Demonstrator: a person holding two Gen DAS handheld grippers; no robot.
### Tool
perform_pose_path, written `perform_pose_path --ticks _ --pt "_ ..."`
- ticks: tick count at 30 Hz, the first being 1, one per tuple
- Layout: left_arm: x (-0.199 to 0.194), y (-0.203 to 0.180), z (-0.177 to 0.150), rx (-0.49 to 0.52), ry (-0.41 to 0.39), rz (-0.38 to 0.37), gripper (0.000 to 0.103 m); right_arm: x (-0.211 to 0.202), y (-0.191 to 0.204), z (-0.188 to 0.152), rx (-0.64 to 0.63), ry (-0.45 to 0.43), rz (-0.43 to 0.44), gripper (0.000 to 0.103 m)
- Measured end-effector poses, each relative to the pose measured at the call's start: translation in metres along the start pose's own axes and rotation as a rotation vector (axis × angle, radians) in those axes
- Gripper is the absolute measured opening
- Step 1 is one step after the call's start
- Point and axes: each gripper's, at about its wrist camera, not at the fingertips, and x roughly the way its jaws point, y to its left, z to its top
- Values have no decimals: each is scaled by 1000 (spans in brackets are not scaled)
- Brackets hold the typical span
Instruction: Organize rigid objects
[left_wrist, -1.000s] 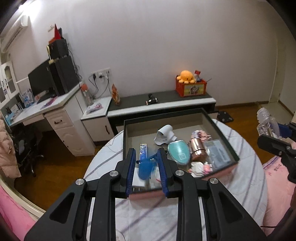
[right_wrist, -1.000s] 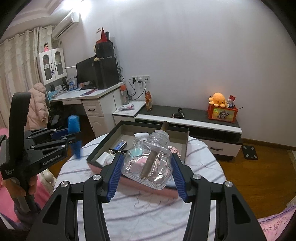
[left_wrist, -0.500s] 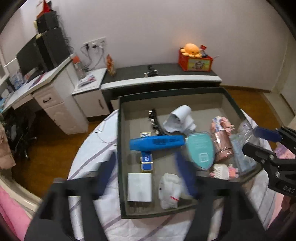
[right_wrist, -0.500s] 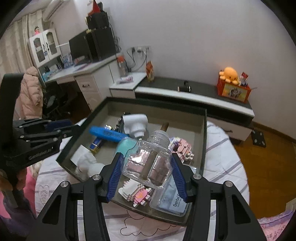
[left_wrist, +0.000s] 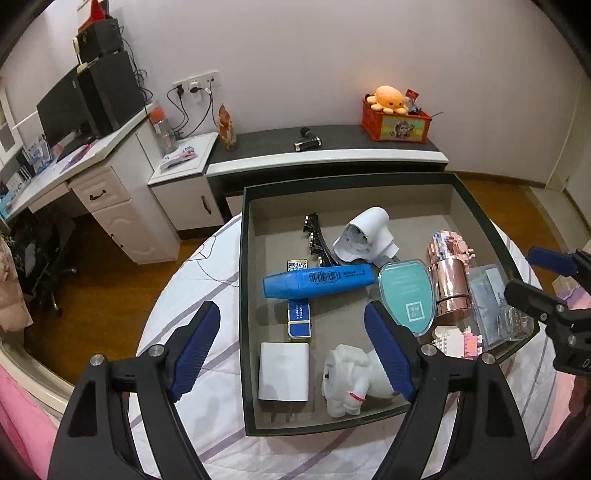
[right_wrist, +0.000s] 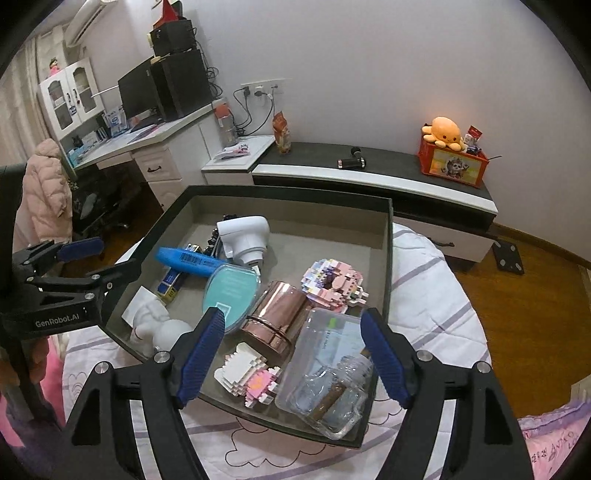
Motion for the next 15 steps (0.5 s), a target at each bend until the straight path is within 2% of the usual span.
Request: perform_pose_path --ticks 7,15 --pt "-11 -2 -1 -5 -18 11 82 -15 -1 0 4 -19 -14 78" --pt "-55 -6 -19 2 -85 19 84 -60 5 -12 -6 -92 -38 81"
